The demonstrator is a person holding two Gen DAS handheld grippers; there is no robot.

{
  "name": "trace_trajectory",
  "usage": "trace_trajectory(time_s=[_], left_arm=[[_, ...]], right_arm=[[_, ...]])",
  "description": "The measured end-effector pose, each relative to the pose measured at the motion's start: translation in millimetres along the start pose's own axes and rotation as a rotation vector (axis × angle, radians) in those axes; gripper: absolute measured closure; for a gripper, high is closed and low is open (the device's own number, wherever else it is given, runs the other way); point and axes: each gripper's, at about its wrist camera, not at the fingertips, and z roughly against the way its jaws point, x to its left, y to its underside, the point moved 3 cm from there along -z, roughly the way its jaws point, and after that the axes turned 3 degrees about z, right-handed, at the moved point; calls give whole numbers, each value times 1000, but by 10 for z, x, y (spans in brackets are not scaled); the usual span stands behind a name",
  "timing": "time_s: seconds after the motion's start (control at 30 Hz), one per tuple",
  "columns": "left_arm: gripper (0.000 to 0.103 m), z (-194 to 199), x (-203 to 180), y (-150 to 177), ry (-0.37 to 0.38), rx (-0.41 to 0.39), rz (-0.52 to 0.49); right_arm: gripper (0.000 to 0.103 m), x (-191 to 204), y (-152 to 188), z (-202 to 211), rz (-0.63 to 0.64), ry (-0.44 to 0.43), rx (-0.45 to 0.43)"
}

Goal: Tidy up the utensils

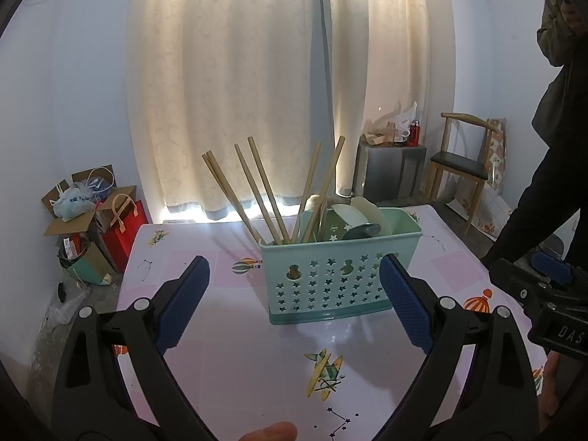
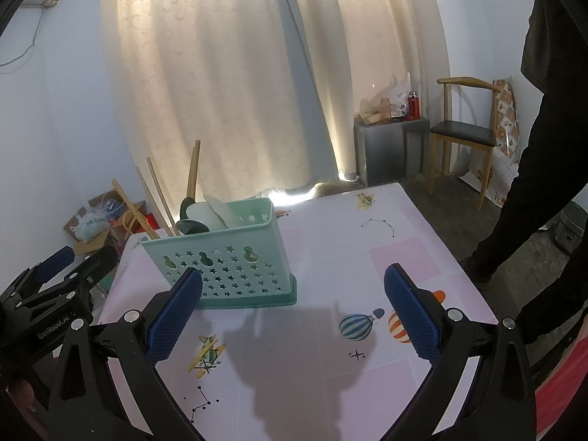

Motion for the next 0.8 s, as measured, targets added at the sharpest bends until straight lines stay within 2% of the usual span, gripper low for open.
trace_trajectory(time_s=[0.8], left_arm=[[13,22,6,-10,9,1,9]], right_arm=[[6,13,-13,5,6,-1,7]])
